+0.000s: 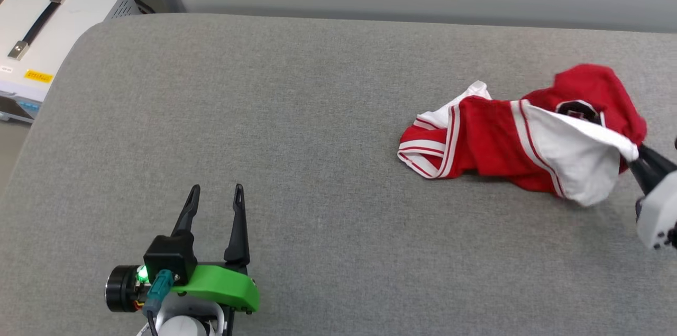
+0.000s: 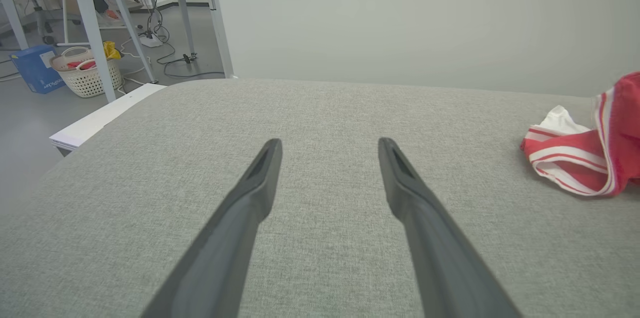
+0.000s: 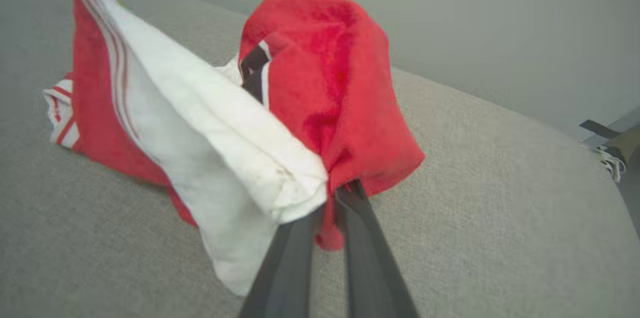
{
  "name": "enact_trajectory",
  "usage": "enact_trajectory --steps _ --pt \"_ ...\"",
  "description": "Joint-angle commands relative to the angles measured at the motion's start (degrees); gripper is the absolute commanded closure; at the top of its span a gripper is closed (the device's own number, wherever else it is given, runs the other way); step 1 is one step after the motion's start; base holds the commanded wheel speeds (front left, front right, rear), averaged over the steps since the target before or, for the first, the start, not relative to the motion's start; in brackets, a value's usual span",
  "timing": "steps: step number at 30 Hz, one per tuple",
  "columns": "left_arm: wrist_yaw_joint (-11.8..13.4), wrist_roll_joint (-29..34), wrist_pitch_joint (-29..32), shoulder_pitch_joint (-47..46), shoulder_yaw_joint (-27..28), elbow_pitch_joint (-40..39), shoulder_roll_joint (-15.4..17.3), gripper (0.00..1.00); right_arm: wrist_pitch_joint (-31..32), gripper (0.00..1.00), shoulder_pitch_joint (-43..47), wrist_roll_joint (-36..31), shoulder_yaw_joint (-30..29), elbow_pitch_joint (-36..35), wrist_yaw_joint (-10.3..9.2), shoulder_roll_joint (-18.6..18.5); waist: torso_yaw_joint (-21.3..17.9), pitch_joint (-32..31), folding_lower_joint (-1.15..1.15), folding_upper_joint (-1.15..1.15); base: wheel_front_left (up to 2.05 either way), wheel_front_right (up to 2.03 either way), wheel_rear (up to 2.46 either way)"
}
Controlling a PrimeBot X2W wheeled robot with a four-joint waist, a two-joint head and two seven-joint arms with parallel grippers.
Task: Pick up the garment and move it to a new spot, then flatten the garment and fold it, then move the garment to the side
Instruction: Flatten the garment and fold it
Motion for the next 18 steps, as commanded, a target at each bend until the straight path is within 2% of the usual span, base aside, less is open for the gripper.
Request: enact_trajectory --steps 1,8,14,16,17,18 --pt "0.26 -0.34 -0.34 0.76 -0.09 0.03 -0.24 0.00 -0.49 1.00 2.93 0.93 -1.31 0.55 -0.06 -0.09 -1.18 -1.15 0.00 0.00 0.00 0.00 0.00" --pt "0.27 -0.35 -0.34 1.38 -0.46 -0.06 -0.24 0.00 -0.84 1.00 16.70 2.90 -8.13 2.75 -0.06 1.29 -2.17 -1.59 0.00 0.00 0.00 0.00 0.00" --pt "0.32 -0.36 -0.34 1.30 -0.57 -0.07 -0.24 0.00 0.31 1.00 24.26 2.56 -9.53 3.54 -0.06 4.65 -2.39 -1.27 0.00 0.00 0.00 0.00 0.00" --pt "0.41 -0.38 -0.34 1.41 -0.43 -0.04 -0.24 0.00 -0.55 0.54 24.79 2.18 -11.03 3.60 -0.06 5.77 -2.68 -1.35 0.00 0.00 0.00 0.00 0.00" --pt "0.44 -0.39 -0.34 1.49 -0.36 -0.03 -0.24 0.00 -0.94 0.14 24.82 1.89 -11.77 3.58 -0.06 6.18 -2.79 -1.43 0.00 0.00 0.00 0.00 0.00" --pt "0.47 -0.39 -0.34 1.63 -0.29 0.02 -0.24 0.00 -1.74 0.00 24.64 1.08 -13.17 3.55 -0.06 6.57 -2.94 -1.64 0.00 0.00 0.00 0.00 0.00"
